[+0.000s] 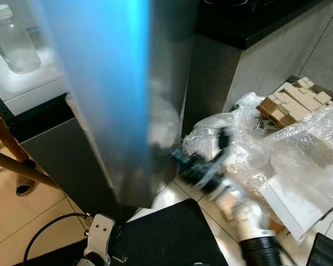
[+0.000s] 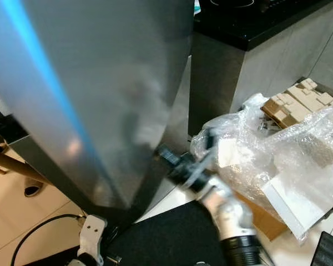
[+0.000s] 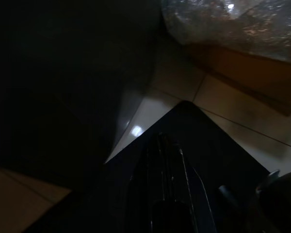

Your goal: Restocking fridge

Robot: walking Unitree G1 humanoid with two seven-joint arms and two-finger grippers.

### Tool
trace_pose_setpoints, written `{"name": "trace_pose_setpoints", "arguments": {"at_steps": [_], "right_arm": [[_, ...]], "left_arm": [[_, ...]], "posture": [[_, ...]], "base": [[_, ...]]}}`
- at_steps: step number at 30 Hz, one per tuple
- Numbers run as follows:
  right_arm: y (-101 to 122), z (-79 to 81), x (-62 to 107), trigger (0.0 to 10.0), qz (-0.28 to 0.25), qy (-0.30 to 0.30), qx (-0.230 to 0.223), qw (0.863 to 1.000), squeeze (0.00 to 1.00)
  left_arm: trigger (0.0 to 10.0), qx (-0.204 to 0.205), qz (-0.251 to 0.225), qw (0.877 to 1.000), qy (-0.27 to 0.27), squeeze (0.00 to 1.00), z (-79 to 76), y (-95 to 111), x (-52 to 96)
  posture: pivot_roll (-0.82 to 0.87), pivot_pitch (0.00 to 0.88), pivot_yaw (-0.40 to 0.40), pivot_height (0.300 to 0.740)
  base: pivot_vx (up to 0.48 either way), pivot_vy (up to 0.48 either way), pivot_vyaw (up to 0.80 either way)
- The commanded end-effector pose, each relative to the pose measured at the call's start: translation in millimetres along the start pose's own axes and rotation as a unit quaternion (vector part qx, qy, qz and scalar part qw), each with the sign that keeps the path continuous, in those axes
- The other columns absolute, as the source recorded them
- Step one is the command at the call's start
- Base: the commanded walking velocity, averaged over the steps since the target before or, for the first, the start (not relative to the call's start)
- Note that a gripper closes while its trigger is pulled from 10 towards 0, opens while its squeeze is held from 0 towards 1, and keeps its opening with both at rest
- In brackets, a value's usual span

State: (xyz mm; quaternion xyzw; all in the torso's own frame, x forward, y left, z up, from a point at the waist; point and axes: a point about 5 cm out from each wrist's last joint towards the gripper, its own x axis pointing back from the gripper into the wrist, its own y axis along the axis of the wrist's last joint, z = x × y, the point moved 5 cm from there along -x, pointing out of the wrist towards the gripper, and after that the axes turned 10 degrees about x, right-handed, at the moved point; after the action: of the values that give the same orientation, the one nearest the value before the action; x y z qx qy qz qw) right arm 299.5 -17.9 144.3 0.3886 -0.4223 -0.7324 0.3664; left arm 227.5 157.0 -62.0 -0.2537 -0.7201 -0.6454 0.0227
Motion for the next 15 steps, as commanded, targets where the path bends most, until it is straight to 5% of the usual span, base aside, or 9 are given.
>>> {"name": "trace_pose_setpoints", "arguments": {"at_steps": [1,4,7,15], "right_arm": [[-24.2,-2.1,-1.9,10.0,0.055,-0.011,0.029,0.998,0.00],[-37.9,-6.8,-1.2,10.0,0.080,-0.030,0.034,0.996,0.00],[-51.9,-34.8,13.5,10.0,0.104,-0.118,0.053,0.986,0.00],[-31.3,-72.0,43.9,10.0,0.047,-0.235,0.055,0.969,0.00]], "left_arm": [[10.0,-0.007,0.019,1.000,0.004,0.00,4.1,-9.6,7.4],[10.0,-0.007,0.021,1.000,0.005,0.00,4.4,-10.5,7.9],[10.0,-0.008,0.021,1.000,0.010,0.00,5.7,-10.9,8.5],[10.0,-0.028,-0.010,0.999,-0.019,0.00,-1.3,4.2,0.9]], "posture": [[-0.13,0.123,0.030,0.740],[-0.12,0.121,0.026,0.740],[-0.12,0.121,0.025,0.740],[-0.13,0.119,0.029,0.740]], "base": [[0.000,0.000,0.00],[0.000,0.000,0.00],[0.000,0.000,0.00],[0.000,0.000,0.00]]}}
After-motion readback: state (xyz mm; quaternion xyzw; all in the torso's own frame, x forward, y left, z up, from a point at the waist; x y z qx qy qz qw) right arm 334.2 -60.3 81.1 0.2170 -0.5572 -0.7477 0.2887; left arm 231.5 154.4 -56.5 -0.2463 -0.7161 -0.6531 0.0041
